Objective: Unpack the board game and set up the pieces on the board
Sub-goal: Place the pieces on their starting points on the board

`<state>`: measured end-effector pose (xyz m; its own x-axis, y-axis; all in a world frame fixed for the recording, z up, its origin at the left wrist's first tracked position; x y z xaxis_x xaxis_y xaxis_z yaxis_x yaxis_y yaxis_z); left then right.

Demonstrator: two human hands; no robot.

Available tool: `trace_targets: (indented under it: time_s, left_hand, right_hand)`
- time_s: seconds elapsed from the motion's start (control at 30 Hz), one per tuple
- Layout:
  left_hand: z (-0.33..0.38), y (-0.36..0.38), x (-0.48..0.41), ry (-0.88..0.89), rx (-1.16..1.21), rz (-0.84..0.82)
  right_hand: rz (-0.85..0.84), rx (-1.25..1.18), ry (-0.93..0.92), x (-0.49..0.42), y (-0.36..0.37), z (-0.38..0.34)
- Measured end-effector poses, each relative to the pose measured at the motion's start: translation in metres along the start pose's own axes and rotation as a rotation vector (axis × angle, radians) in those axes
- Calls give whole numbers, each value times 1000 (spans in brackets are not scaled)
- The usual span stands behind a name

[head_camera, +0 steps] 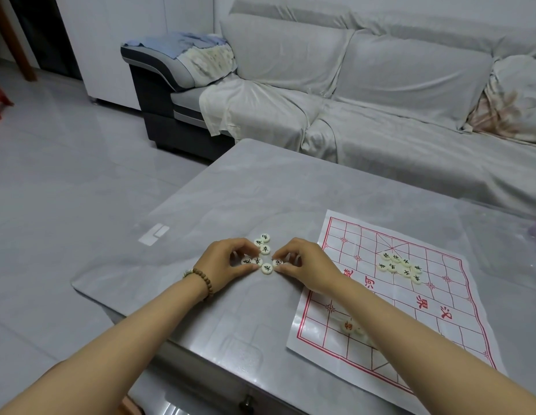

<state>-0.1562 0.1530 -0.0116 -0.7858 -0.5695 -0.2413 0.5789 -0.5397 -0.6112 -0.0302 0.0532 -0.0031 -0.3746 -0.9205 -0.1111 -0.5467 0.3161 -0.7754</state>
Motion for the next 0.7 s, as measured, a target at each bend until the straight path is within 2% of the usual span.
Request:
trace_targets:
  time_s: [0.13,0.33,0.7]
  left_hand:
    - [7,-6,4,-12,32,29]
    - [38,7,-13,-3,96,55]
    - [143,163,-61,99,100,-247]
  right_hand:
    - [19,-27,3,6,-6,0]
    - [139,-133,41,32,-45,14]
    - [282,-33,346,122,-146,136]
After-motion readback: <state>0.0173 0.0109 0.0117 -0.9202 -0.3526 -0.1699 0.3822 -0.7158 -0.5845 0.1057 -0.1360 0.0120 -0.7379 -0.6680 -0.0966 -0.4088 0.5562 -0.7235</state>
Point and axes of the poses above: each hand's wrist, its own x-axis away from the middle knuckle, its own y-axis out of the palm, z = x × y, the point moved 8 cm from there along -x, towards the middle knuckle, and after that the axes turned 4 degrees about z, right-handed, at the moved point
